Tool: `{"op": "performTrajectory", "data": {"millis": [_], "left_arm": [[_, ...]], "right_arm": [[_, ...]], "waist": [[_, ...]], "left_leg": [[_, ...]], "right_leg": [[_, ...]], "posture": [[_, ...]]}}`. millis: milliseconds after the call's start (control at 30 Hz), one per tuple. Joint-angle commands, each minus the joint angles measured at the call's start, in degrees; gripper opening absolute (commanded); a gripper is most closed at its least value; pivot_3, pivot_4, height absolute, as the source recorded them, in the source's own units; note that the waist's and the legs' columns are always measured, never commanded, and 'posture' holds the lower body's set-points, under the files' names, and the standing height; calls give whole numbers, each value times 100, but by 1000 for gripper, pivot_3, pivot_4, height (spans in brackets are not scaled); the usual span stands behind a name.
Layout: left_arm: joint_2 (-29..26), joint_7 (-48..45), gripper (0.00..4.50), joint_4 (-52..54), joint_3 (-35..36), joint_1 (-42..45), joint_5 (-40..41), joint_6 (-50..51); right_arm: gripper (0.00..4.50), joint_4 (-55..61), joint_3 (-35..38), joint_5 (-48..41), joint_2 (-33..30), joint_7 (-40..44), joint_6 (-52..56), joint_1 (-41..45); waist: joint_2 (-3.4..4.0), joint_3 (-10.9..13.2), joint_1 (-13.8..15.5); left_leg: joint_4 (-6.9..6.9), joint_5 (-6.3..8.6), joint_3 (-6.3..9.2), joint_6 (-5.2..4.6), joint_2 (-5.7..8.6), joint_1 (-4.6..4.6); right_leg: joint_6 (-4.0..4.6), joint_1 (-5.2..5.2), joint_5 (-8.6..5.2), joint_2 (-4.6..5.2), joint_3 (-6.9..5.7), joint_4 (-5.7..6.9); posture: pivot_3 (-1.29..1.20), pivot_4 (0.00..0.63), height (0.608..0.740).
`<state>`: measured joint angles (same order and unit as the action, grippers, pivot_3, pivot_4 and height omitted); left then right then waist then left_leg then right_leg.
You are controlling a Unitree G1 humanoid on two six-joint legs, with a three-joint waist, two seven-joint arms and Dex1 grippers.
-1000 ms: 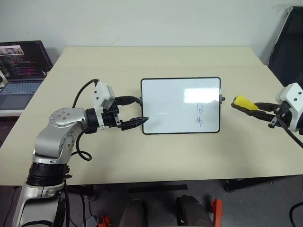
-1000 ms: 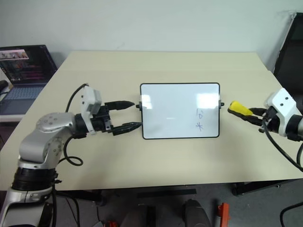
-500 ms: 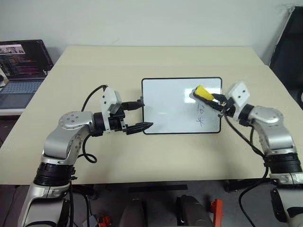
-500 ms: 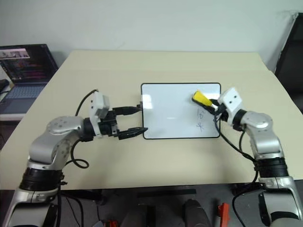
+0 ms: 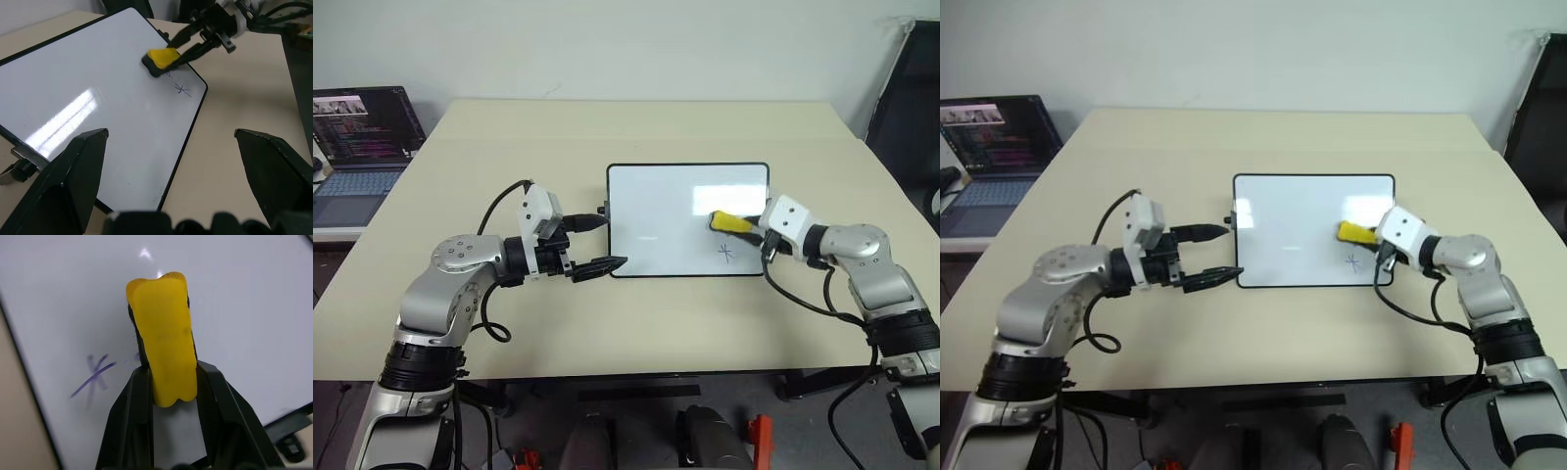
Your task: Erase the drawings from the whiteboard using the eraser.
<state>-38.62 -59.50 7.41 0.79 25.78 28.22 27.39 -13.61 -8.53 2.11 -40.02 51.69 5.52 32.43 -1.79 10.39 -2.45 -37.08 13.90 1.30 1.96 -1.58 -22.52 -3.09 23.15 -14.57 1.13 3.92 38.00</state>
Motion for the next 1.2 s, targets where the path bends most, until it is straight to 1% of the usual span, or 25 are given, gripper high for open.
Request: {"op": "performTrajectory", "data": {"millis": [33,233,333,467,633,767,867,1100,1200], "left_arm": [[-56,11,4500,245,157,40,91,-24],[-44,10,4500,200,155,79,74,-67],[-45,6,4500,184,153,104,65,-79],[-34,-1,4500,165,138,141,57,-92],[-8,-10,4500,129,108,183,41,-118],[16,-20,4500,109,83,199,34,-137],[33,-19,4500,108,65,207,28,-139],[52,-50,4500,41,28,264,11,-146],[60,-54,4500,18,20,281,4,-149]], "right_arm": [[853,-97,-94,79,-66,132,260,-119],[851,-516,88,208,-20,-280,117,246],[851,-906,132,412,-3,-767,-22,566],[850,-1310,144,541,46,-1157,-222,830],[849,-1079,7,469,81,-892,-204,647],[840,-396,-112,207,81,-331,80,202],[839,-28,-131,183,51,-128,306,-42],[839,-23,-32,268,-39,-185,413,-31],[839,-208,22,414,-55,-461,398,108]], "waist": [[0,0,-33],[0,0,-57],[0,0,-85],[-1,0,-86],[-1,-1,-85],[-2,-1,-84],[-2,-1,-95],[-2,-1,-90],[-2,-1,-90]], "left_leg": [[-1,0,-2,0,0,1],[-7,-5,-4,0,0,4],[-14,-7,-8,0,0,3],[-15,-21,-12,-4,0,4],[-16,-30,-14,-9,1,3],[-13,-32,-12,-10,0,3],[-5,-32,-10,-10,-2,3],[-5,-32,-9,-10,-2,3],[-5,-32,-11,-10,-2,3]], "right_leg": [[-1,0,1,0,2,1],[-3,-1,10,-2,6,4],[-5,-1,20,-2,12,3],[-16,-1,30,-2,15,1],[-27,-1,35,-2,19,-1],[-27,0,34,-5,17,-1],[-22,2,33,-7,17,-1],[-23,3,31,-7,15,-2],[-23,3,31,-7,16,-3]], "posture": [[0,150,740],[0,150,740],[0,150,740],[0,150,740],[0,150,740],[0,150,740],[0,150,740],[0,150,740],[0,150,740]]}}
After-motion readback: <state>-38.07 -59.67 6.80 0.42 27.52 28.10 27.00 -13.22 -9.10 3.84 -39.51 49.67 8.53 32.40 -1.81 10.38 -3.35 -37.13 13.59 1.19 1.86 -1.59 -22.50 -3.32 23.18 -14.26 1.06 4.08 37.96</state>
